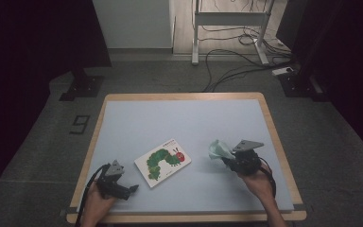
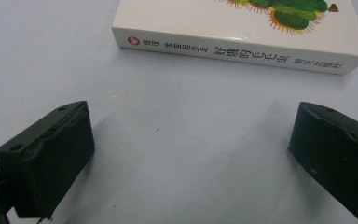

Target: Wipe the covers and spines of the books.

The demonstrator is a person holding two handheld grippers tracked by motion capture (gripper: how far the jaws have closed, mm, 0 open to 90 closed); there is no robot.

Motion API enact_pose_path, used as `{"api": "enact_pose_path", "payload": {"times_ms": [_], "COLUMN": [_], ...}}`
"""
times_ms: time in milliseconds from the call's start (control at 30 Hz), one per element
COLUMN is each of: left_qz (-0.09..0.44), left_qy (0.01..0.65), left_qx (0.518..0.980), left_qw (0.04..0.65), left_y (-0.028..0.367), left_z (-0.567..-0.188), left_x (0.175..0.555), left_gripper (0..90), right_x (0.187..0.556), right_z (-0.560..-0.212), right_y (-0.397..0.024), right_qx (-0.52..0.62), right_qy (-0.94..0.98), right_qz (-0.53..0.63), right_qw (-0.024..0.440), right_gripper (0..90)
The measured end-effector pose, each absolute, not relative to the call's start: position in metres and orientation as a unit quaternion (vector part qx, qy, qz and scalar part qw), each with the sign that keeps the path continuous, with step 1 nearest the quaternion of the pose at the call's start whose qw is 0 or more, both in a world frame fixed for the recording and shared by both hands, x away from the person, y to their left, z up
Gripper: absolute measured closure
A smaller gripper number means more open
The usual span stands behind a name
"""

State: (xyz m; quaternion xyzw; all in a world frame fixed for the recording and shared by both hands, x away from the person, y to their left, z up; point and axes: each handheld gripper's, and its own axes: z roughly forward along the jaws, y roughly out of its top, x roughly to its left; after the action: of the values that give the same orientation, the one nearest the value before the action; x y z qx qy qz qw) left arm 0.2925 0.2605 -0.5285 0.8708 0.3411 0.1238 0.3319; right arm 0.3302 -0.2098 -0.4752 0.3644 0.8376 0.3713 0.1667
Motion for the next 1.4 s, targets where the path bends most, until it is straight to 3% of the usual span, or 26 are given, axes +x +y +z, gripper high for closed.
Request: {"api": "enact_pose_path", "payload": {"times_ms": [667, 1100, 1400], "left_qz": [0.123, 0.123, 0.123], "left_qy": [0.341, 0.341, 0.341], "left_qx": [0.871, 0.871, 0.871], "left_qw": [0.332, 0.332, 0.332], "left_y": [0.261, 0.261, 0.261], "left_z": [-0.529, -0.529, -0.529], "left_x": [0.293, 0.293, 0.293], "left_gripper": [0.0, 0.0, 0.0], "right_x": [0.358, 0.370, 0.377], "right_z": [-0.475, -0.493, -0.503], "right_y": [-0.140, -0.095, -0.080], "right_qx": [0.308, 0.280, 0.269], "right_qy": [0.858, 0.875, 0.886], "right_qz": [0.382, 0.370, 0.353], "right_qw": [0.154, 0.139, 0.137], "right_gripper": [68.4, 67.4, 57.8]}}
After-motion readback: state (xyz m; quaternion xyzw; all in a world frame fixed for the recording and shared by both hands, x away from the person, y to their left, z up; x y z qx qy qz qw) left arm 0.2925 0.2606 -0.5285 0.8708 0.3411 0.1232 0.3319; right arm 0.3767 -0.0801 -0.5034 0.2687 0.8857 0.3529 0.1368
